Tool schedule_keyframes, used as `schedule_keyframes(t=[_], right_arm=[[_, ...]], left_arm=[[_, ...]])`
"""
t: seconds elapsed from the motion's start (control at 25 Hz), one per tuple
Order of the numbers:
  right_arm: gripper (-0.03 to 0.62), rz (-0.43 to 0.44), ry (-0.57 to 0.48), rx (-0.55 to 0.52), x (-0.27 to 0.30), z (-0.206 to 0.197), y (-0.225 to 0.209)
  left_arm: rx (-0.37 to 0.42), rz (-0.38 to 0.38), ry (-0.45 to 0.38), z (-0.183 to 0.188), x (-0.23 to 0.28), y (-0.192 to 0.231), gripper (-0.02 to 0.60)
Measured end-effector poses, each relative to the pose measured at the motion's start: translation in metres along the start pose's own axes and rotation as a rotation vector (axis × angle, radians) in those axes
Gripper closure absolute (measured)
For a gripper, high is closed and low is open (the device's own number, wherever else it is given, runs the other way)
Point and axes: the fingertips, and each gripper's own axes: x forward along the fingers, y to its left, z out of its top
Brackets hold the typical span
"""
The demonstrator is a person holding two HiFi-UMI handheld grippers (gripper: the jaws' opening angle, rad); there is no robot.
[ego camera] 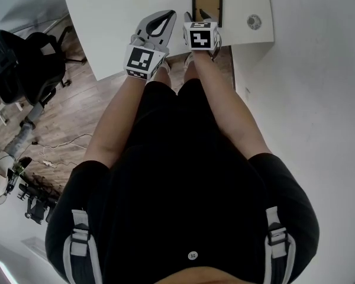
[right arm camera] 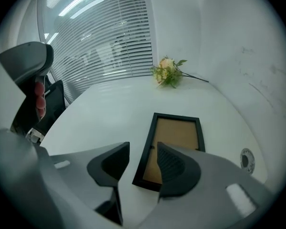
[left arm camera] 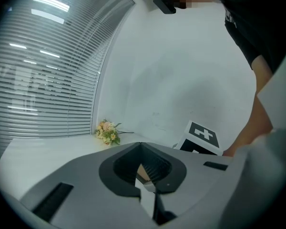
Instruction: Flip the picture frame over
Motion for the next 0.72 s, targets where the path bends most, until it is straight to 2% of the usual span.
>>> schedule_keyframes(t=[0.32,0.52,0.72], right_arm=[[0.434,-0.009,0.044,0.019,0.011,-0.008,0.002],[0.507,-0.029,0.054,-0.006,0.015,-0.016,0.001],[0.540,-0.038,0.052,0.020,0.013,-0.018,-0.002]], left_arm=[[-0.006,0.000,-0.004,-0.002,0.008,0.009,0.575],[-0.017,-0.014,-0.014,0.001,0.007,0.003,0.575],[-0.018,-0.026,0.000,0.002,0.001,-0.004,0.575]])
